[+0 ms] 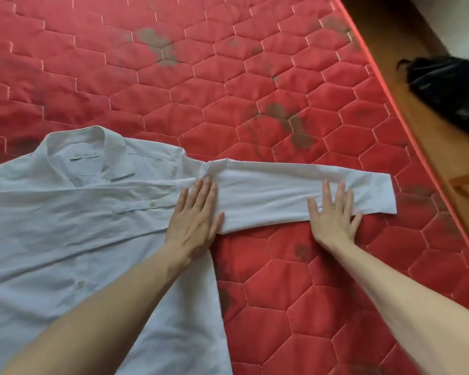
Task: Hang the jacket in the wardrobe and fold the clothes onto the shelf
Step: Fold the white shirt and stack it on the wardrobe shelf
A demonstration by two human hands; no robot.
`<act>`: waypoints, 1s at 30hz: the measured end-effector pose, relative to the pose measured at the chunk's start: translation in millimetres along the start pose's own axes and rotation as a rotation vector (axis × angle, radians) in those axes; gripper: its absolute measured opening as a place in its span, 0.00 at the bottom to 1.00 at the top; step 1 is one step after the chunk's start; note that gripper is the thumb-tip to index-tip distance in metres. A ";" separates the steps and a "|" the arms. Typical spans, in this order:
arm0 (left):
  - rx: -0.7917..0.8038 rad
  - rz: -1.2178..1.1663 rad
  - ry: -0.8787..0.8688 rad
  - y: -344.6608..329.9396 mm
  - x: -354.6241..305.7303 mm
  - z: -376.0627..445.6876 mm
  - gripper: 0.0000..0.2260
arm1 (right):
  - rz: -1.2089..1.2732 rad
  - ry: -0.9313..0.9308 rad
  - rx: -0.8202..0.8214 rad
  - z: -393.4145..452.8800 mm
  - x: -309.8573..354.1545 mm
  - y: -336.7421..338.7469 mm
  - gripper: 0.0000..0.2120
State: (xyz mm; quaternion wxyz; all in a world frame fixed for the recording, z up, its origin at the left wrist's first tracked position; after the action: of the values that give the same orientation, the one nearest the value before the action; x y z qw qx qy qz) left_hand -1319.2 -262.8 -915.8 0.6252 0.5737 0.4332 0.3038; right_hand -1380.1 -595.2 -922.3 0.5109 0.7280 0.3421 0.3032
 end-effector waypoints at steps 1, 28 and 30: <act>-0.002 -0.005 0.020 -2.9 0.0 4.4 0.32 | 0.027 -0.053 -0.015 8.7 -18.1 5.0 0.32; -0.027 -1.110 0.499 70.3 62.3 -49.5 0.23 | 0.853 0.226 -0.398 -120.7 266.4 84.7 0.13; -0.057 -1.471 0.822 79.0 94.6 -64.7 0.26 | 0.769 0.310 -0.358 -153.3 320.3 71.9 0.11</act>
State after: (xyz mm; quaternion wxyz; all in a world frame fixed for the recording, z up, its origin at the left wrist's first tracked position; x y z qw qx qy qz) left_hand -1325.9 -138.1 -854.4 0.4708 -0.0270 0.8817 0.0146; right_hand -1301.4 -271.7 -779.4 0.4217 0.6482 0.0615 0.6311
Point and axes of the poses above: each hand's wrist, its own z-axis towards the middle knuckle, its own y-axis out of the back of the hand, x = y × z, the point moved 9 cm from there along z, towards the middle knuckle, and after that the axes turned 2 degrees about -x, right-handed, at the moved point
